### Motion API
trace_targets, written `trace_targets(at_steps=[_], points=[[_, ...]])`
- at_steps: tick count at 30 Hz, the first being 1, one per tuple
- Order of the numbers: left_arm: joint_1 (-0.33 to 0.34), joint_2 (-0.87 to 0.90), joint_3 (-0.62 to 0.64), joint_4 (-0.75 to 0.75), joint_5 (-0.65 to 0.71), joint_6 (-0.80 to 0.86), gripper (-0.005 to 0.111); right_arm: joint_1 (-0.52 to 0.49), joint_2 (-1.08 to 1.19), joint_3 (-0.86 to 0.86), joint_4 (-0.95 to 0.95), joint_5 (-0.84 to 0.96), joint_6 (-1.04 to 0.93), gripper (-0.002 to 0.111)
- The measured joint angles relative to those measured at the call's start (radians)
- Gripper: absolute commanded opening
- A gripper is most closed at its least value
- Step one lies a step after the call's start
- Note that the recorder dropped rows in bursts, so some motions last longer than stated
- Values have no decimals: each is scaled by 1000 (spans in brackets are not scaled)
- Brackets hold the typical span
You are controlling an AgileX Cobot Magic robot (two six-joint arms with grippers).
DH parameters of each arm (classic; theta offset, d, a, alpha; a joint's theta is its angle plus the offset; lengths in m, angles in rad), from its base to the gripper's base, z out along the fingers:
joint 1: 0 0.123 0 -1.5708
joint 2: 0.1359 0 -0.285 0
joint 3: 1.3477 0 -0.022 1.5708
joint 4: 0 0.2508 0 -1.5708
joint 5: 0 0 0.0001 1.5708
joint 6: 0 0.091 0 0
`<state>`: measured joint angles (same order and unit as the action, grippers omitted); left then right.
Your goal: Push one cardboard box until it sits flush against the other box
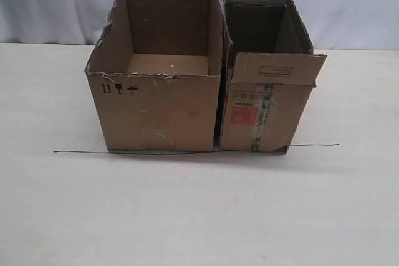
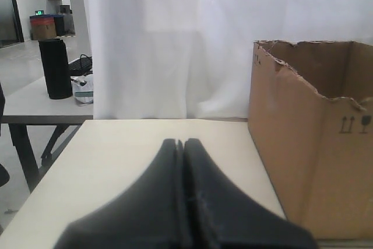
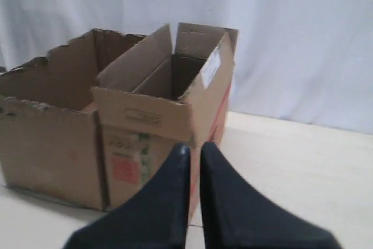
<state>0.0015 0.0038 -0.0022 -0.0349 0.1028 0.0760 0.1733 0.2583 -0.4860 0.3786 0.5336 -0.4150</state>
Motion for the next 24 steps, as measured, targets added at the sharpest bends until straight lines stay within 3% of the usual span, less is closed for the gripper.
trace_targets(at_steps=[6,9,12,19,24], points=[[0,0,0,0,0,0,0,0,-65,262,-301,-295,331,5],[0,0,0,0,0,0,0,0,-125,399,-361,-400,415,5],[0,0,0,0,0,0,0,0,-190,474,-368,-434,434,5],[0,0,0,0,0,0,0,0,-255,482,-316,-336,253,5],[0,0,0,0,0,0,0,0,-255,482,-316,-318,232,5]])
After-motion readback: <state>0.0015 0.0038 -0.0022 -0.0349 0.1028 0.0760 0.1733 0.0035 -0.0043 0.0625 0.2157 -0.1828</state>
